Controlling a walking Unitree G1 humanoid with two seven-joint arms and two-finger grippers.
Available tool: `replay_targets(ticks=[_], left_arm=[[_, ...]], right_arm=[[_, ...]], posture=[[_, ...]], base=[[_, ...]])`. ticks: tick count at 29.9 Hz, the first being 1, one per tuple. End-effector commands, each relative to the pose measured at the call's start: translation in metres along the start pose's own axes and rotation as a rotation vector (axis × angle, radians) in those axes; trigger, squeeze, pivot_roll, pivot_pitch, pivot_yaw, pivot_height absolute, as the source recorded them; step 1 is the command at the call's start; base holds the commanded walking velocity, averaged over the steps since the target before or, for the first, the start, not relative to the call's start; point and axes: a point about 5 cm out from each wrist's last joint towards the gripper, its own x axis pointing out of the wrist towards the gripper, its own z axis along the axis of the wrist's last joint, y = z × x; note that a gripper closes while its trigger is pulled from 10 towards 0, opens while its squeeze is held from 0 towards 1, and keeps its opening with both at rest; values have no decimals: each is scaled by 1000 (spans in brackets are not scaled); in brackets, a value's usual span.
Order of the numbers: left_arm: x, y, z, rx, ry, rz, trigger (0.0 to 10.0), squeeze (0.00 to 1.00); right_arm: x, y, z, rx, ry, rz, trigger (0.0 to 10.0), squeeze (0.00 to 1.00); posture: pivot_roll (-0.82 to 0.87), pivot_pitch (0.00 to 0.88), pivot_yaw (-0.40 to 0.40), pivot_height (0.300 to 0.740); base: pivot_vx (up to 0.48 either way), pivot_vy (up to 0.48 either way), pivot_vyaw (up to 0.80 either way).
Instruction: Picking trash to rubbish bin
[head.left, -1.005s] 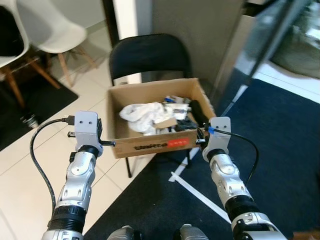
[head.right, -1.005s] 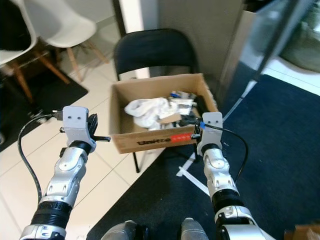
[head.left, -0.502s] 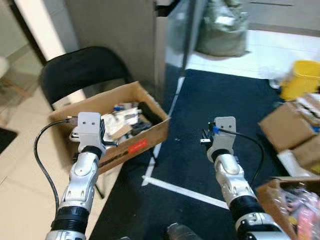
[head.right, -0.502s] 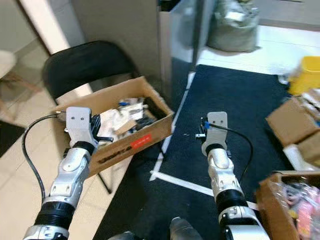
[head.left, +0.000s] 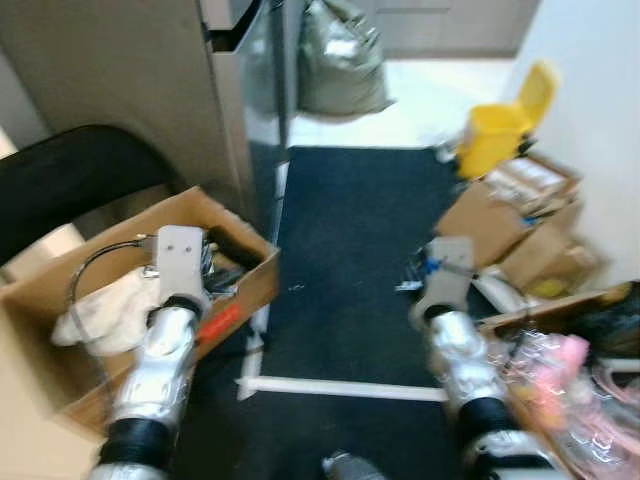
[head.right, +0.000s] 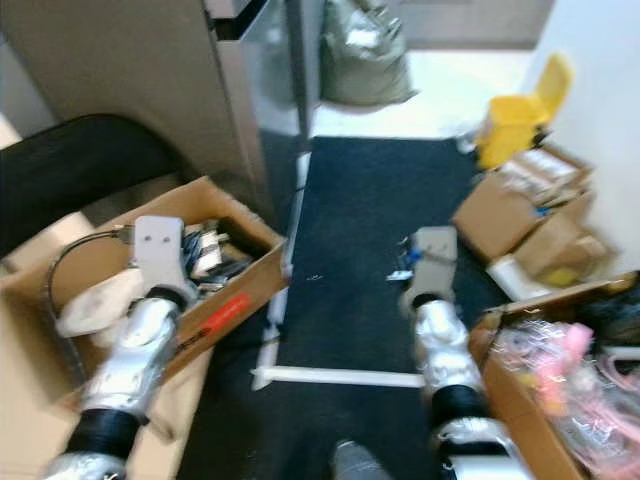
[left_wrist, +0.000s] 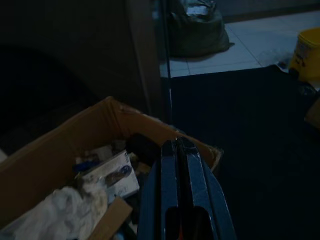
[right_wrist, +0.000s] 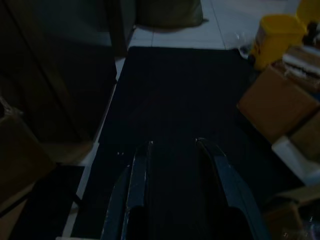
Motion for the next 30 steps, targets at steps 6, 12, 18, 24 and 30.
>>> replay_targets(ticks=[6,12,18,24,30], left_arm=[[-1,1,-4,11,18,1,10000,0],[0,1,-4,14,18,2,10000,0],[0,2,-4,17,17,4,10000,0],[0,2,-5,20,20,3,10000,0],[0,2,-6,22,28,1,10000,0]], right_arm=[[-1,-2,-3,6,18,-5,10000,0],[0,-2,-2,5,19,-1,10000,0],[1,-1,-2,4,17,2,10000,0],[1,-1,-2,1,17,-1,10000,0],[0,-2,-2,3,20,-6,10000,0]], posture=[[54,42,49,740],[57,36,43,740],[57,26,41,740],[50,14,39,740],[48,11,38,740]], base=[[0,0,-800],[0,0,-800],[0,0,-800],[0,0,-800],[0,0,-800]])
